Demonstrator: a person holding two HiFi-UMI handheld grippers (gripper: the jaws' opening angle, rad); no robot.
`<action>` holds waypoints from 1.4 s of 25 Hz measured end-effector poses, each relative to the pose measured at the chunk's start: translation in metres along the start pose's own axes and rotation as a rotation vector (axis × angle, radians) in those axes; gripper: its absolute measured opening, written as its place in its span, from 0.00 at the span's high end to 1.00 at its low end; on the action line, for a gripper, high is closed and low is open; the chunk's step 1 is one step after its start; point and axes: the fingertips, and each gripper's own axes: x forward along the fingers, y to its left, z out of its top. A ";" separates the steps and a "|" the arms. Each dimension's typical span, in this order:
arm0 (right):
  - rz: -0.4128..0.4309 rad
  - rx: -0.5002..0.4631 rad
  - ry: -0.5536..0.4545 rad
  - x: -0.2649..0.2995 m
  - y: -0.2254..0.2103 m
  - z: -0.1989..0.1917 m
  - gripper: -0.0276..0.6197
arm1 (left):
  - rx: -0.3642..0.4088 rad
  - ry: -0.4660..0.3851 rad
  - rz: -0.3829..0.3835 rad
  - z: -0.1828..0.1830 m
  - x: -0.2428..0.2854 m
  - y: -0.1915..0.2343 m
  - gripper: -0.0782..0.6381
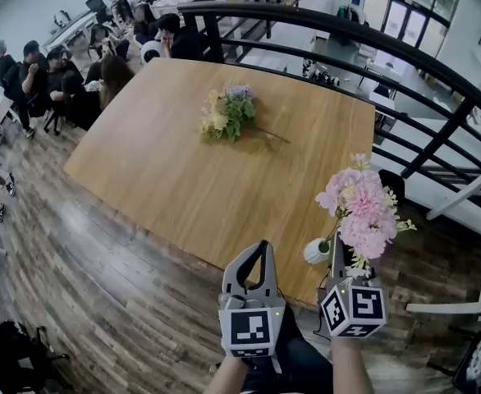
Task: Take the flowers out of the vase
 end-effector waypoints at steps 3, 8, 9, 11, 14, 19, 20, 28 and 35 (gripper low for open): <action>0.010 -0.002 -0.009 -0.001 0.002 0.006 0.91 | 0.007 -0.026 0.005 0.008 0.001 0.000 0.85; 0.018 -0.014 -0.027 -0.002 0.003 0.021 0.91 | -0.009 -0.025 0.010 0.022 0.000 0.000 0.84; 0.021 -0.017 -0.034 -0.003 0.004 0.025 0.91 | -0.008 -0.031 0.012 0.025 0.000 0.000 0.85; 0.028 -0.023 -0.052 -0.004 0.004 0.034 0.91 | 0.011 -0.068 0.013 0.032 0.001 0.001 0.84; 0.034 -0.033 -0.078 -0.006 0.005 0.049 0.91 | 0.024 -0.101 0.008 0.040 0.002 -0.002 0.84; 0.043 -0.040 -0.121 -0.011 0.007 0.069 0.91 | 0.025 -0.126 0.003 0.051 0.002 -0.003 0.85; 0.046 -0.040 -0.128 -0.012 0.008 0.072 0.91 | 0.025 -0.131 0.004 0.053 0.001 -0.003 0.85; 0.113 -0.035 -0.165 -0.009 0.032 0.091 0.91 | 0.020 -0.152 0.042 0.059 -0.007 0.012 0.85; 0.216 -0.046 -0.131 0.001 0.077 0.076 0.91 | 0.013 -0.150 0.123 0.055 -0.027 0.043 0.84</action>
